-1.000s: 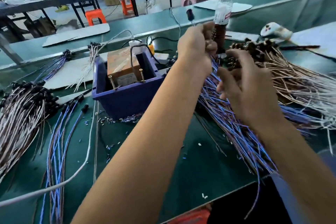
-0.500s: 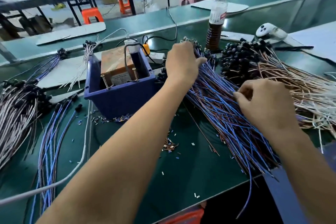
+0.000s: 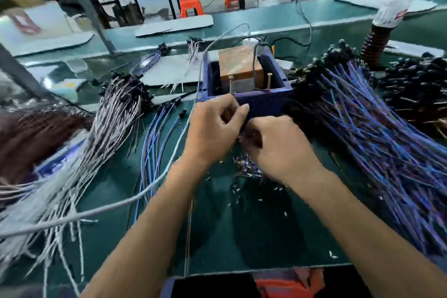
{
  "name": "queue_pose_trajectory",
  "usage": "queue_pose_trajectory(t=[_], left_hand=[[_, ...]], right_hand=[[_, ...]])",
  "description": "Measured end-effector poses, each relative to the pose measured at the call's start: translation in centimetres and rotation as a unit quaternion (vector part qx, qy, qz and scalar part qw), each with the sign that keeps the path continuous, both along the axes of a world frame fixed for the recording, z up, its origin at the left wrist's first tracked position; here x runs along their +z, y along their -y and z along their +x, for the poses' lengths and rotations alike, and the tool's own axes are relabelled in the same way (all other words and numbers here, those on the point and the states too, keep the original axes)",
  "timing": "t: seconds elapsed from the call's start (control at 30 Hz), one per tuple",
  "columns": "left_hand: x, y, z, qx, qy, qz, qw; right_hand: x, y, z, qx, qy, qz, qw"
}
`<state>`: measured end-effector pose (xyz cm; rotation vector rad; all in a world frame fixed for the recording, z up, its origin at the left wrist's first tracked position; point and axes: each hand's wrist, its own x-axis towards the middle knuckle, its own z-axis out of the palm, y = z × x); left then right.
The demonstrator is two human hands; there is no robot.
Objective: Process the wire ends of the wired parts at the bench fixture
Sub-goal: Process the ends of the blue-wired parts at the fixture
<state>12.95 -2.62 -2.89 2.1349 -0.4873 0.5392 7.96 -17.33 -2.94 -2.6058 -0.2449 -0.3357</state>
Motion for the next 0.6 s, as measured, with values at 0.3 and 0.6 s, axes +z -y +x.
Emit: queue_pose_trajectory(t=[0.3, 0.6], left_hand=[[-0.3, -12.0, 2.9, 0.184, -0.095, 0.300, 0.931], [-1.1, -11.7, 7.5, 0.203, -0.228, 0.409, 0.860]], right_hand=[[-2.0, -13.0, 6.5, 0.132, -0.151, -0.075, 0.977], [-2.3, -14.4, 7.7, 0.088, -0.163, -0.116, 0.976]])
